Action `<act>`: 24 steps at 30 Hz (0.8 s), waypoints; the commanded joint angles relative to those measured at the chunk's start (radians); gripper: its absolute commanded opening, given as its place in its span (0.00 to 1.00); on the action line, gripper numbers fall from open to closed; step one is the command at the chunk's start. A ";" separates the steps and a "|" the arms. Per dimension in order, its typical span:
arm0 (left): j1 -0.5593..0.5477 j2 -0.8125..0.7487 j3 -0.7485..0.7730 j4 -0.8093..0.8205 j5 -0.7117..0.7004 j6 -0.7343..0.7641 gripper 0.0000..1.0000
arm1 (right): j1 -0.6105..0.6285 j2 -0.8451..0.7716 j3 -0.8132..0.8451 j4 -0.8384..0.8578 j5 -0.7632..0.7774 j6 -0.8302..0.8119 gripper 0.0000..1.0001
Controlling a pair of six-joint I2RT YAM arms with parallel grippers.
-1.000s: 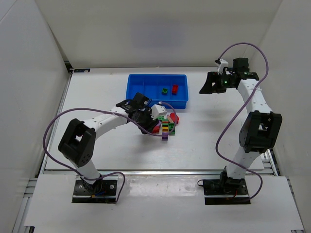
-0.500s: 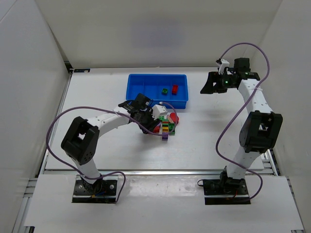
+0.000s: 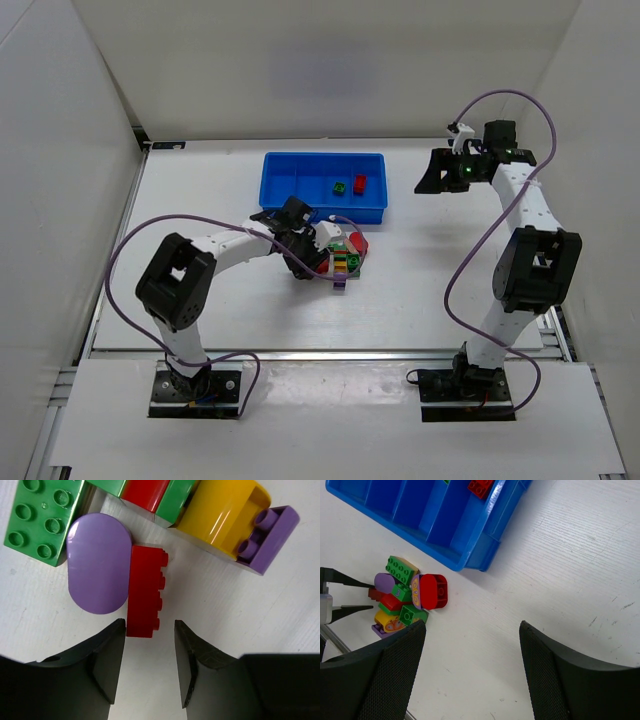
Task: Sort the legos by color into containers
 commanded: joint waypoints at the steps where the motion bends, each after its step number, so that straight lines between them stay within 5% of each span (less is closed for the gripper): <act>1: -0.006 0.006 0.007 0.013 -0.001 -0.008 0.54 | -0.011 0.011 0.005 -0.005 -0.012 -0.014 0.79; 16: -0.001 0.026 0.020 0.024 -0.033 -0.058 0.20 | -0.019 0.024 -0.001 0.001 -0.024 -0.005 0.78; 24: 0.025 -0.300 -0.164 0.083 0.051 0.125 0.12 | 0.032 0.083 0.121 -0.136 -0.213 -0.043 0.79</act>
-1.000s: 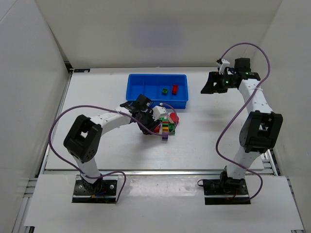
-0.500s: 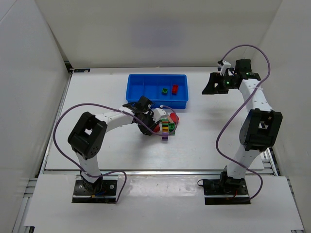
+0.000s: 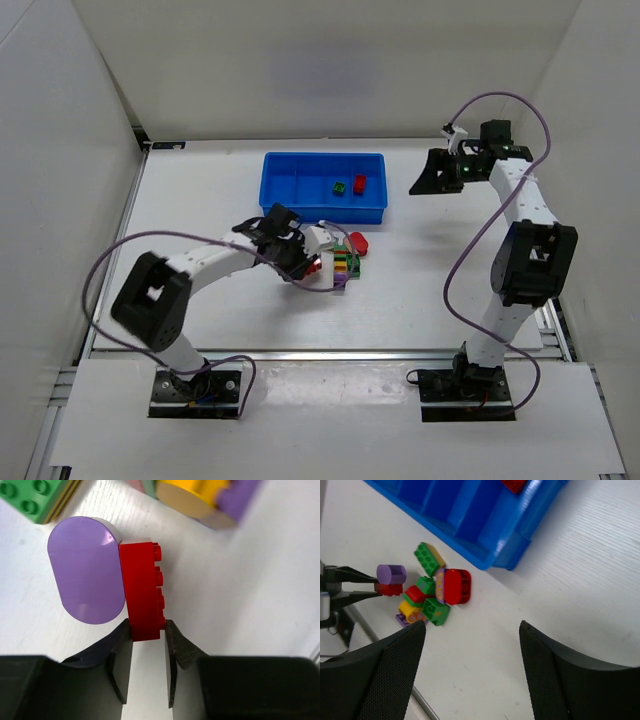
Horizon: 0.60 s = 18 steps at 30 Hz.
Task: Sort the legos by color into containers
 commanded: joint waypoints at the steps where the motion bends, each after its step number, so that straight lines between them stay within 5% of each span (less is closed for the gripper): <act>1: 0.017 -0.240 -0.083 0.058 0.083 0.142 0.11 | 0.055 0.060 0.122 -0.110 -0.154 -0.023 0.79; 9: 0.015 -0.533 -0.221 0.078 0.190 0.360 0.10 | 0.234 0.178 0.287 -0.292 -0.223 -0.066 0.79; 18: -0.020 -0.561 -0.243 0.115 0.128 0.464 0.11 | 0.401 0.164 0.301 -0.301 -0.282 -0.015 0.81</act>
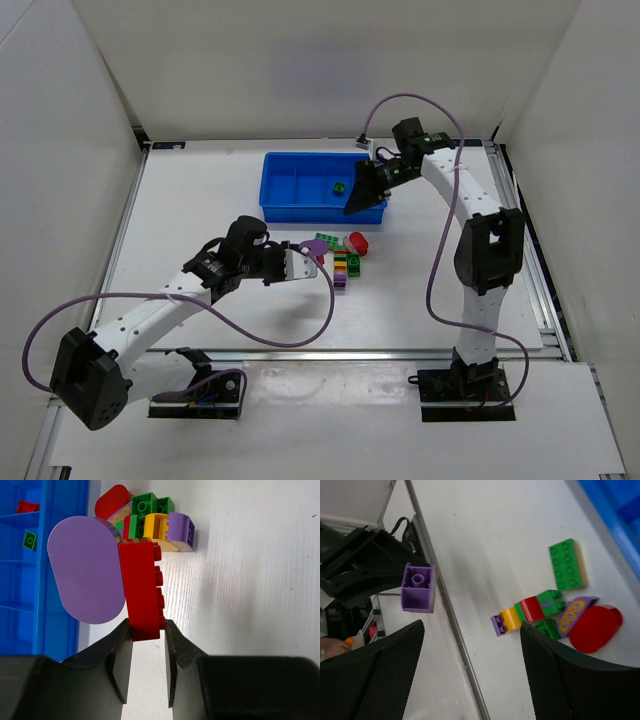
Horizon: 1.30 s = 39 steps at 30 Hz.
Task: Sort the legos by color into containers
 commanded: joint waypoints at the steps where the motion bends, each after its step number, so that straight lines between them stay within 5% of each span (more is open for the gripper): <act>1: -0.003 -0.009 -0.002 0.039 -0.003 0.047 0.11 | 0.044 -0.018 0.039 -0.035 -0.068 0.027 0.81; 24: -0.006 0.051 0.001 0.109 -0.003 0.068 0.10 | 0.238 0.047 0.052 -0.114 -0.033 -0.008 0.80; 27: -0.006 0.054 0.001 0.114 -0.003 0.070 0.10 | 0.244 0.054 0.058 -0.111 -0.025 -0.008 0.73; 31: -0.007 0.062 0.001 0.125 -0.011 0.071 0.10 | 0.253 0.076 0.073 -0.136 -0.034 -0.035 0.35; 35: -0.010 0.067 0.003 0.125 -0.009 0.071 0.10 | 0.256 0.093 0.087 -0.151 -0.057 -0.043 0.10; 39: -0.027 0.064 0.001 0.097 0.012 0.086 0.10 | 0.255 0.090 0.099 -0.116 -0.059 -0.009 0.00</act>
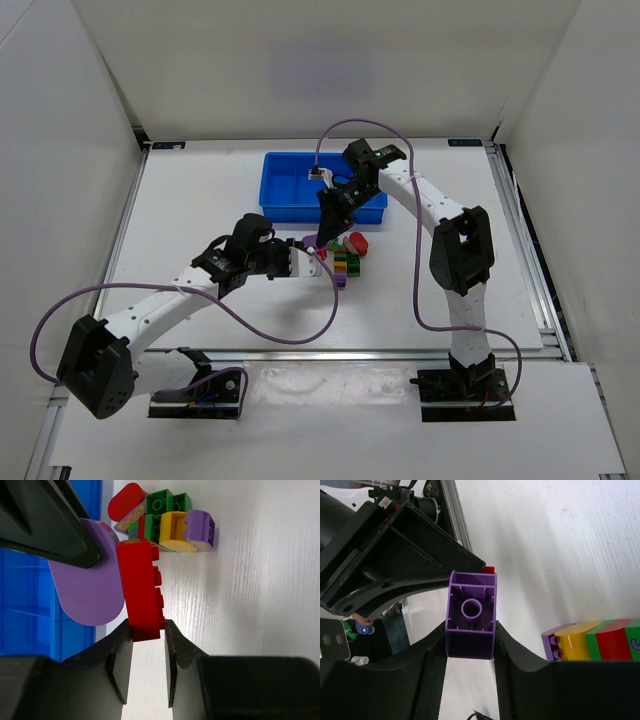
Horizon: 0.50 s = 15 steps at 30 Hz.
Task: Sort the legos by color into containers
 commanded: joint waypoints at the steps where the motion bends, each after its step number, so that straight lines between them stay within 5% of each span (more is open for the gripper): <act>1: -0.032 -0.015 0.001 -0.001 0.056 0.020 0.10 | 0.009 -0.004 0.055 0.020 -0.043 0.031 0.00; 15: -0.129 -0.038 -0.003 -0.061 0.089 -0.017 0.10 | -0.051 0.030 0.176 0.108 0.005 0.109 0.00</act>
